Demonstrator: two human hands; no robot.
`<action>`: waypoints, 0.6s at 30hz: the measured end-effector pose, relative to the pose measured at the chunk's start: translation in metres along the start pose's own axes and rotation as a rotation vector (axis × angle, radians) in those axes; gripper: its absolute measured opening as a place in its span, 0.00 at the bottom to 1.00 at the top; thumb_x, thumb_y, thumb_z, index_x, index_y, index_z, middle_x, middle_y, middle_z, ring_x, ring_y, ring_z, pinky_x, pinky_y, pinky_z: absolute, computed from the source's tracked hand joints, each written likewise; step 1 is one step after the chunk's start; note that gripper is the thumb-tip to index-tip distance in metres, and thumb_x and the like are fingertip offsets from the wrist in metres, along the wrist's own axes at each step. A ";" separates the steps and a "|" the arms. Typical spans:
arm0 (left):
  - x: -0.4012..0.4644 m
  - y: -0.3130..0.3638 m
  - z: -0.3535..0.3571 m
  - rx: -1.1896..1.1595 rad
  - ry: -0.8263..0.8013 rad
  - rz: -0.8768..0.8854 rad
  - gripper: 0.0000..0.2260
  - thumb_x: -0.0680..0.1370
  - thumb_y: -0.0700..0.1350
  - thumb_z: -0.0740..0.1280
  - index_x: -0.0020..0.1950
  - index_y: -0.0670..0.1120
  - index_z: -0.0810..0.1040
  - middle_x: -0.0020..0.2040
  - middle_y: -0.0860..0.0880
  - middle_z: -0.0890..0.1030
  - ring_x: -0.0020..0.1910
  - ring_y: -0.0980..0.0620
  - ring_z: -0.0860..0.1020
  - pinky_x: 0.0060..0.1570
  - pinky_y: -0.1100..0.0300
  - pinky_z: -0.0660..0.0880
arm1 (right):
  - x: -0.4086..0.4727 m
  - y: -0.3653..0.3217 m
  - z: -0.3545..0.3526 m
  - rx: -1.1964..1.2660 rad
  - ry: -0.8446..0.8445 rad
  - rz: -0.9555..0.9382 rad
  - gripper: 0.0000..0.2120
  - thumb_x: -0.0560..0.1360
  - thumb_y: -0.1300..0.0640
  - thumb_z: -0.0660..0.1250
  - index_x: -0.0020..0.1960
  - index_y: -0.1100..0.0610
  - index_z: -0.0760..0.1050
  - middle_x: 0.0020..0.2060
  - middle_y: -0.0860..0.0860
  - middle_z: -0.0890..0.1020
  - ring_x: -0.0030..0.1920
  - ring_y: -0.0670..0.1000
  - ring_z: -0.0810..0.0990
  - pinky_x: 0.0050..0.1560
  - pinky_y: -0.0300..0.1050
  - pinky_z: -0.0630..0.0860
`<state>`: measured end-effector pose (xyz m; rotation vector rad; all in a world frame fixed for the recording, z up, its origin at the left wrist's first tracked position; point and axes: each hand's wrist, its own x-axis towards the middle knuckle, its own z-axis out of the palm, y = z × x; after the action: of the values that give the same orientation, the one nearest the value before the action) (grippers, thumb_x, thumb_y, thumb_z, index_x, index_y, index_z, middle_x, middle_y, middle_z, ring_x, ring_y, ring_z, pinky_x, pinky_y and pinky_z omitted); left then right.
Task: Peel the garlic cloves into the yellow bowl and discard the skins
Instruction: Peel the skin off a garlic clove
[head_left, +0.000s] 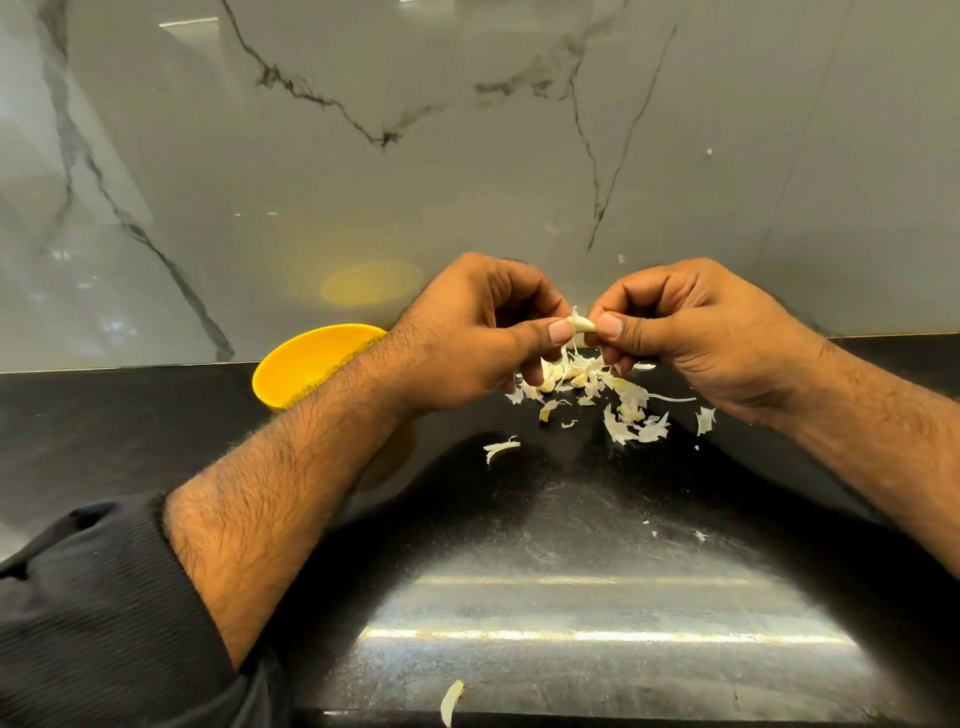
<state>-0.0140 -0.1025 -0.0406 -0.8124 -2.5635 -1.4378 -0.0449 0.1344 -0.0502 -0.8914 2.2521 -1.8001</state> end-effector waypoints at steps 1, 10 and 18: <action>0.000 0.000 0.002 -0.026 -0.014 -0.008 0.04 0.83 0.39 0.71 0.54 0.39 0.82 0.40 0.45 0.84 0.35 0.49 0.83 0.31 0.57 0.79 | 0.000 0.000 0.000 0.017 -0.005 -0.004 0.07 0.72 0.56 0.72 0.44 0.60 0.86 0.36 0.55 0.84 0.38 0.52 0.81 0.43 0.45 0.80; 0.001 -0.002 0.001 -0.057 0.052 -0.054 0.04 0.83 0.40 0.71 0.53 0.39 0.80 0.37 0.48 0.83 0.33 0.49 0.82 0.30 0.58 0.79 | -0.001 -0.004 -0.001 -0.023 0.058 0.023 0.06 0.80 0.63 0.70 0.54 0.59 0.85 0.44 0.55 0.87 0.43 0.52 0.83 0.46 0.50 0.82; 0.002 -0.003 0.007 -0.074 0.128 -0.061 0.04 0.81 0.35 0.73 0.54 0.36 0.81 0.42 0.39 0.86 0.39 0.43 0.87 0.40 0.50 0.86 | -0.004 -0.006 -0.001 -0.123 0.064 -0.030 0.09 0.74 0.59 0.77 0.54 0.58 0.85 0.44 0.55 0.89 0.45 0.55 0.88 0.50 0.52 0.85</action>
<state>-0.0154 -0.0971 -0.0460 -0.6340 -2.4731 -1.5566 -0.0397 0.1368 -0.0450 -0.9046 2.4245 -1.7428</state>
